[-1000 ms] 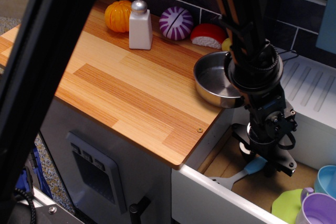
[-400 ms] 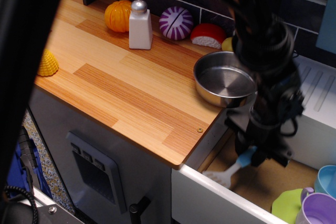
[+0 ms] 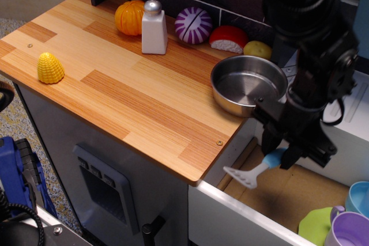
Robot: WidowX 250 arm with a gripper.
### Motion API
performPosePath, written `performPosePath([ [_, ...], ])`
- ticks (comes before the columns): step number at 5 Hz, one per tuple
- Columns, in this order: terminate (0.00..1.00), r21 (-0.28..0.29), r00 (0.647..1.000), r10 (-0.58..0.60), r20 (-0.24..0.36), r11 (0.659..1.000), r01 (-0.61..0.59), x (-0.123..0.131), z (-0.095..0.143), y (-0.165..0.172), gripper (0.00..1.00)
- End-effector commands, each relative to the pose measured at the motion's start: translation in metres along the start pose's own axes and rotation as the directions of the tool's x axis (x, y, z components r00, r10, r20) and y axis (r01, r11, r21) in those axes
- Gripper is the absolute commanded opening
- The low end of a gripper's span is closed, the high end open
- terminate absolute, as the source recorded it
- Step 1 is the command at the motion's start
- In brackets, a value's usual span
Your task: Put spatula in pan
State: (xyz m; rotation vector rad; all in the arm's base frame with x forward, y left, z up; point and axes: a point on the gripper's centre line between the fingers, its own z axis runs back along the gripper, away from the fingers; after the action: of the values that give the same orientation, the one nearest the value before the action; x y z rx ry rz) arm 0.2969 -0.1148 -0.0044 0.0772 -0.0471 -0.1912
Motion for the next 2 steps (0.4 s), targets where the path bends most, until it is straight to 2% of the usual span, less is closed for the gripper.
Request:
performPosePath([
  [1, 0.00, -0.005, 1.000, 0.007, 0.022, 1.000, -0.007, 0.018, 0.054, -0.005, 0.00],
  [2, 0.00, 0.026, 1.000, -0.020, 0.005, 0.999, 0.020, 0.022, 0.076, 0.005, 0.00],
])
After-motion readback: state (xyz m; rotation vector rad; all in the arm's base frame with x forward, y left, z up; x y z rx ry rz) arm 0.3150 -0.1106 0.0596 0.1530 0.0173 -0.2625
